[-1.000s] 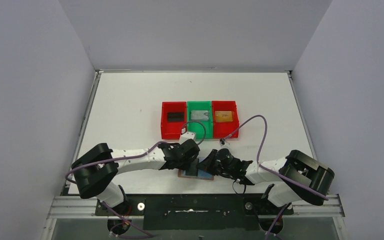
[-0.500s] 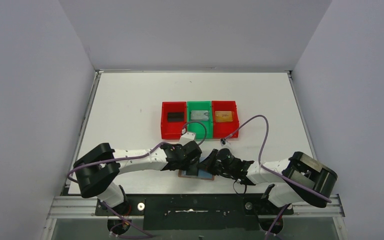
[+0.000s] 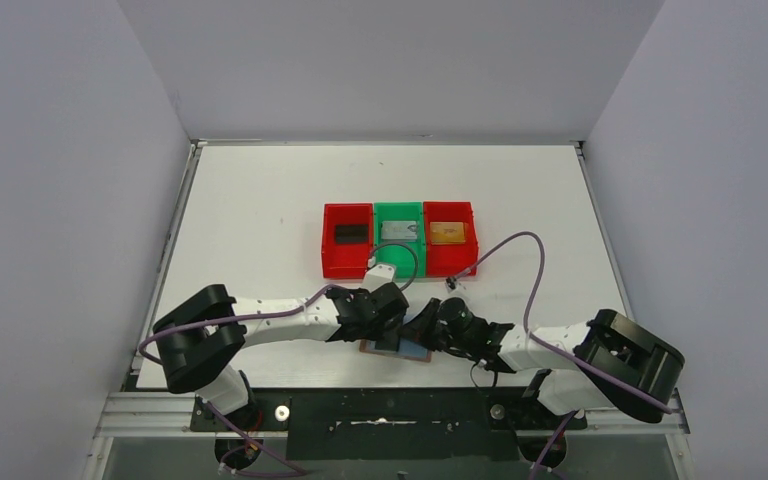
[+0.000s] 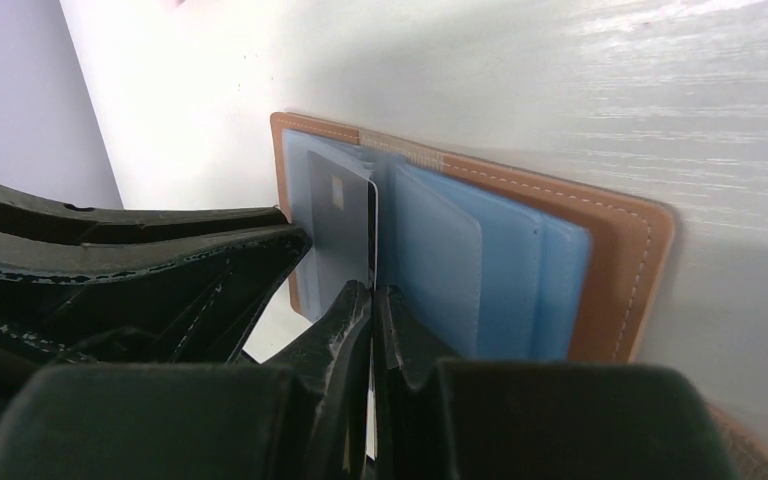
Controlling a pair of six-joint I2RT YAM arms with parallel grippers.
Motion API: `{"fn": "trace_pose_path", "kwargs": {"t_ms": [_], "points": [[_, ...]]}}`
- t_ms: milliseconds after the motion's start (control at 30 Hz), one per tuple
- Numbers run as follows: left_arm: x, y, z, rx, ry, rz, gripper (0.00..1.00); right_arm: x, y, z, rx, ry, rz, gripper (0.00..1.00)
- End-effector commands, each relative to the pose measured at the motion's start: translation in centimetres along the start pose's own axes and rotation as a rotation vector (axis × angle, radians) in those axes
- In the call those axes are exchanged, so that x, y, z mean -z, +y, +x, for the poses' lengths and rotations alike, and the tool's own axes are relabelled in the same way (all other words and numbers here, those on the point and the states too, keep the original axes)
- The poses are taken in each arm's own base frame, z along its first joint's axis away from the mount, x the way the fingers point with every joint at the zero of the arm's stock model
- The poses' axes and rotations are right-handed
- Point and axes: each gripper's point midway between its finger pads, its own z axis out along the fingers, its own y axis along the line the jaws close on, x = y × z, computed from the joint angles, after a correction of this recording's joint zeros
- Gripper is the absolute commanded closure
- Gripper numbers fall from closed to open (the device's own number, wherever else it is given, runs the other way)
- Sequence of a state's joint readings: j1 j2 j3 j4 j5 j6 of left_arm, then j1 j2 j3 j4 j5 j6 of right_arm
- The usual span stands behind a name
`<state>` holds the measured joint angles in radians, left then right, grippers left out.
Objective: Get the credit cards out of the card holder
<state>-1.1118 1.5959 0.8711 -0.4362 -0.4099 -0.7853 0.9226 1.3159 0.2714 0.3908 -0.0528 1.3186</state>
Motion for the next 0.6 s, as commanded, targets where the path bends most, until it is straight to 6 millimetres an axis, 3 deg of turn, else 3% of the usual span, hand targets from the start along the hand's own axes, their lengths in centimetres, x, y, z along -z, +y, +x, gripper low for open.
{"fn": "trace_pose_path", "kwargs": {"t_ms": [0,567], "points": [[-1.0,3.8,3.0,-0.070,0.085,-0.153,0.85,0.3,-1.4,-0.3,0.001,-0.016,0.027,0.99],[-0.9,3.2,2.8,-0.049,0.075,-0.122,0.85,1.0,-3.1,-0.5,-0.024,-0.029,0.070,0.96]]}}
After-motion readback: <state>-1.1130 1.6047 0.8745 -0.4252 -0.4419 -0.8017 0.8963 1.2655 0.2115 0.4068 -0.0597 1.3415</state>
